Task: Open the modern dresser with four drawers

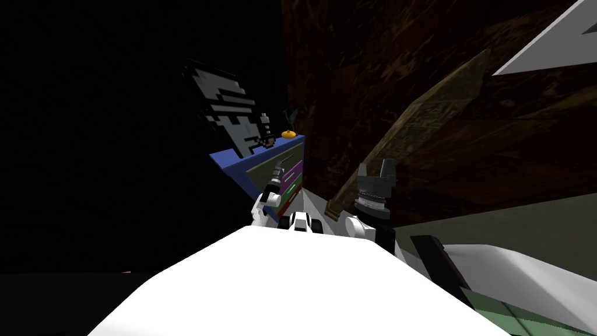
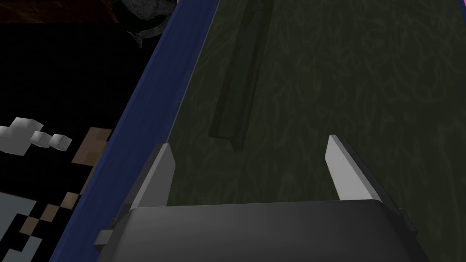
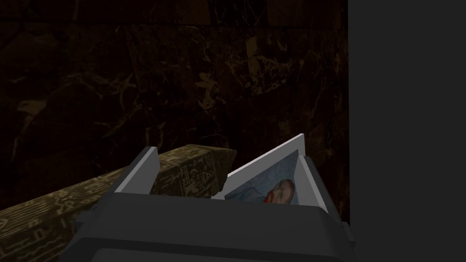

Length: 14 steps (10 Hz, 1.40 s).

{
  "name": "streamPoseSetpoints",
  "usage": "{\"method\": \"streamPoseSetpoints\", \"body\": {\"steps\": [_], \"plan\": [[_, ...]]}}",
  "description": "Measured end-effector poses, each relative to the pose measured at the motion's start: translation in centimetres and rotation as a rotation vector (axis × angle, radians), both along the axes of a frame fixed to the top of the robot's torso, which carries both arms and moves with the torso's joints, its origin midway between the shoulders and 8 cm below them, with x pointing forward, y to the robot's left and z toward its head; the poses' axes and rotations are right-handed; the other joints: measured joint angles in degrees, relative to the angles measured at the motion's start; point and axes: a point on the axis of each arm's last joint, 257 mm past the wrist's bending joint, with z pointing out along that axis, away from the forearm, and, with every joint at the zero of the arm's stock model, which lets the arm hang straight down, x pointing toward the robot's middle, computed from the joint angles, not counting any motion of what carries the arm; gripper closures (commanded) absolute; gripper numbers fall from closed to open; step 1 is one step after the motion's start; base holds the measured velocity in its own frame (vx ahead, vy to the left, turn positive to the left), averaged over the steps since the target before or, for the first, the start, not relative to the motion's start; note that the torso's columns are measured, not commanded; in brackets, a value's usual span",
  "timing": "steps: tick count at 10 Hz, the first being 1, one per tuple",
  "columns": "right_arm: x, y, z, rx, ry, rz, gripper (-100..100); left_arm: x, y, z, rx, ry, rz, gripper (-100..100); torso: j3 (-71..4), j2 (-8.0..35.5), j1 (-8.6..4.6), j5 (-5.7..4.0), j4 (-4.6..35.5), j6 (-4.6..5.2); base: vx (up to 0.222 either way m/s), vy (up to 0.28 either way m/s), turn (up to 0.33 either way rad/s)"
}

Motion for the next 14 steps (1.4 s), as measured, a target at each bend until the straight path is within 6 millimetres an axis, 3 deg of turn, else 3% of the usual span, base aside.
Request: {"method": "streamPoseSetpoints", "body": {"steps": [1,2,8,9,14], "plan": [[0.0,0.0,0.0,0.000,0.000,0.000,0,0.0,0.0,0.4,0.000,0.001,0.000,-100,-0.09,-0.13,-0.09,-0.02,-0.05,0.00,0.048,-0.010,0.001],[0.0,0.0,0.0,0.000,0.000,0.000,0,0.0,0.0,0.4,0.001,0.003,0.000,100,0.02,0.08,-0.07,-0.02,-0.01,0.00,-0.058,0.017,0.008],[0.0,0.0,0.0,0.000,0.000,0.000,0,-0.2,-0.6,0.7,0.000,0.000,-0.003,100,0.07,0.12,-0.11,-0.03,0.03,0.01,-0.057,-0.123,0.004],[0.0,0.0,0.0,0.000,0.000,0.000,0,-0.2,-0.6,0.7,0.000,0.000,-0.003,-100,-0.01,-0.02,0.30,0.08,-0.01,-0.01,-0.007,-0.020,-0.002],[0.0,0.0,0.0,0.000,0.000,0.000,0,-0.3,0.9,0.0,0.109,0.011,-0.017,-100,0.07,0.12,-0.10,-0.03,0.02,0.01,0.006,0.019,0.001]]}}
